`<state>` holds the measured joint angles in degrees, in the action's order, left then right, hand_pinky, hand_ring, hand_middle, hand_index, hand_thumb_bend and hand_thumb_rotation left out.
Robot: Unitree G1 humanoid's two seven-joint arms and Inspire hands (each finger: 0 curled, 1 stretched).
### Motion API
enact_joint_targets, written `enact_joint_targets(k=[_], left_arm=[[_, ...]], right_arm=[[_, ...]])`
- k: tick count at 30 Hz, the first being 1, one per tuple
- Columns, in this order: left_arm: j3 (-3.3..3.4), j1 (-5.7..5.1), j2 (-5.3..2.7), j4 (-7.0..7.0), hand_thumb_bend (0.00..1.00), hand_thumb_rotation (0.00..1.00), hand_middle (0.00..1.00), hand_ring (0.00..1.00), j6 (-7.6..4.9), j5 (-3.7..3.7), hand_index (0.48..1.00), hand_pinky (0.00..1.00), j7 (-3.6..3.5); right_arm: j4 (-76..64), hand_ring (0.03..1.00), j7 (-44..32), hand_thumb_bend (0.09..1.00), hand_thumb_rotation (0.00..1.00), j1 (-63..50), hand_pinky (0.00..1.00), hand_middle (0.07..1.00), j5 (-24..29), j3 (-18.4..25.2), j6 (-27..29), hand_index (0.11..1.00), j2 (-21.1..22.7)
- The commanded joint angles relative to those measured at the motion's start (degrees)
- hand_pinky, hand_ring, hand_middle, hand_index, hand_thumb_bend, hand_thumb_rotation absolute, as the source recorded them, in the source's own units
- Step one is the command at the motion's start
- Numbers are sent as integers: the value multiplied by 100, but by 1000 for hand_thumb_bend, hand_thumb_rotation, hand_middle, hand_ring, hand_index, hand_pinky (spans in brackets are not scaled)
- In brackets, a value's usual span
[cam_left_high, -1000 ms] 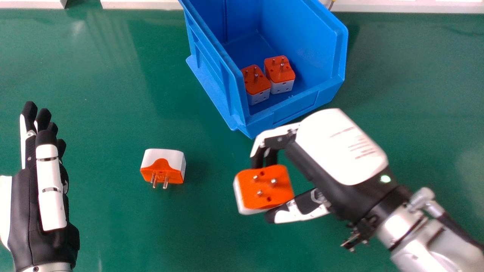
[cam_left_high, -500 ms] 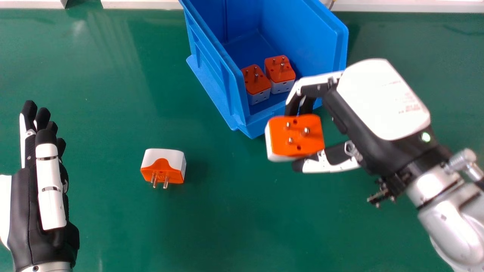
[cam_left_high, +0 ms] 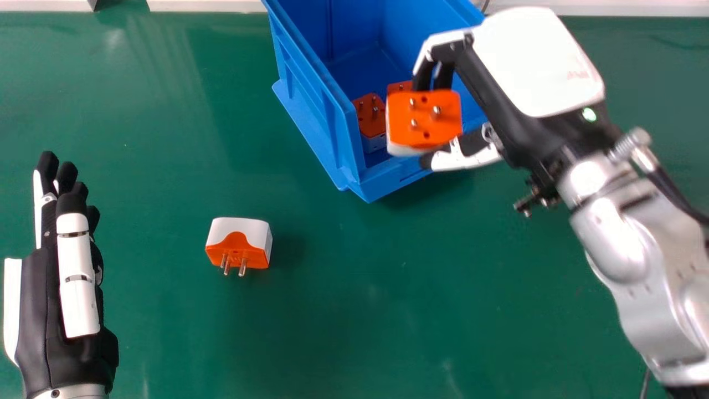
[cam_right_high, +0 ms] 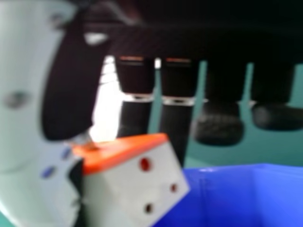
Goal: Pick all objects and put in blue box
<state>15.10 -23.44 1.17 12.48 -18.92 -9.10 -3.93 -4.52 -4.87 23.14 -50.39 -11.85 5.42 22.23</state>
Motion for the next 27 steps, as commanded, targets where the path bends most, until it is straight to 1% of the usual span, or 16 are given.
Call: enact_joint_targets(k=[1,4,6,9,12,13,15,17,20,23,26,27], left_arm=[[50,-9,50,96,366,1000,998,1000,-111,-13,1000,1000,-7],[41,-12,41,135,365,1000,996,1000,-112,6,1000,1000,11],[27,-23,40,179,364,1000,994,1000,-81,-10,1000,1000,5],[9,-38,48,225,365,1000,993,1000,-46,-15,999,1000,-7],[6,-37,44,225,361,1000,992,1000,-69,-20,998,1000,-16],[5,-31,38,222,358,1000,992,1000,-75,-39,999,1000,-22],[-4,-30,14,262,354,1000,992,1000,-44,-44,999,1000,2],[-12,-38,2,296,348,1000,993,1000,-15,-24,999,1000,25],[-35,-60,9,351,344,1000,988,997,8,19,994,1000,30],[-52,-72,4,426,343,1000,987,997,45,41,994,1000,51],[-77,-94,-1,519,338,1000,983,993,101,106,991,1000,89],[-91,-108,-14,574,338,1000,983,993,144,127,991,1000,115]], right_arm=[[262,114,201,517,0,558,71,436,-53,-80,-69,485,-109],[753,111,313,516,0,995,68,436,-110,-238,-142,485,-191],[1270,119,487,516,0,1369,74,431,-190,-412,-116,485,-259],[2020,132,773,513,0,1867,83,416,-303,-656,-102,485,-387],[2649,144,961,512,0,2270,93,406,-375,-868,-160,487,-495],[2905,147,1049,512,0,2433,96,404,-404,-949,-169,487,-541],[3358,150,1161,512,0,2723,98,407,-458,-1082,-237,487,-644],[3807,149,1308,513,0,2979,97,408,-462,-1193,-260,487,-734],[4509,159,1473,514,0,3366,106,406,-403,-1350,-196,487,-864],[5082,166,1713,515,0,3653,112,404,-360,-1488,-102,488,-977],[5594,166,1913,516,0,3900,112,400,-343,-1628,-121,487,-1109],[5757,166,1928,516,0,3979,112,400,-332,-1668,-141,487,-1154]])
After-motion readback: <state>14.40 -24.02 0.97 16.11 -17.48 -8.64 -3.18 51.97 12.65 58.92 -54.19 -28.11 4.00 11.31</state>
